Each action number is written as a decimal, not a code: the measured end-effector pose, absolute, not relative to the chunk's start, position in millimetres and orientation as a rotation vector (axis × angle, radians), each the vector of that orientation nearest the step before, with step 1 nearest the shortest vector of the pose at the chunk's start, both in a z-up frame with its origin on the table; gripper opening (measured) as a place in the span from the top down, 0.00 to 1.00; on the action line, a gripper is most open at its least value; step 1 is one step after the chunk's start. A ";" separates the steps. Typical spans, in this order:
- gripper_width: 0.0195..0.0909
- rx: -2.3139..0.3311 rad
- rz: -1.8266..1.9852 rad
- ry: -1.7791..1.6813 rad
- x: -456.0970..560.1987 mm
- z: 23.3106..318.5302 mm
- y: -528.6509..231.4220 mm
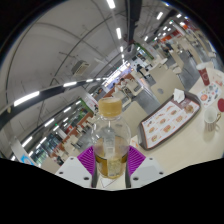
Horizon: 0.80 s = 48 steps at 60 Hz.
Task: Pour water
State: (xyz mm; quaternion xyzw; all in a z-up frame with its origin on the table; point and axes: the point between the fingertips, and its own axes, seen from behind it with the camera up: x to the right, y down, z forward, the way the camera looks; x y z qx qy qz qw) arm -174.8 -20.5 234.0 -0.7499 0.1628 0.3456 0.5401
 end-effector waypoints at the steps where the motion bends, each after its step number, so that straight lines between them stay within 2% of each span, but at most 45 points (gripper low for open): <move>1: 0.75 -1.772 0.870 0.425 -166.3 236.5 -16.2; 9: 0.75 -1.655 1.226 0.754 -96.7 238.9 11.9; 24: 0.76 -1.365 1.691 1.328 -1.1 183.6 36.9; 31: 0.75 -1.234 1.802 1.537 21.5 147.8 46.1; 38: 0.75 -1.257 1.814 1.570 25.1 132.7 41.9; 48: 0.75 -1.451 1.735 1.413 16.3 144.5 34.0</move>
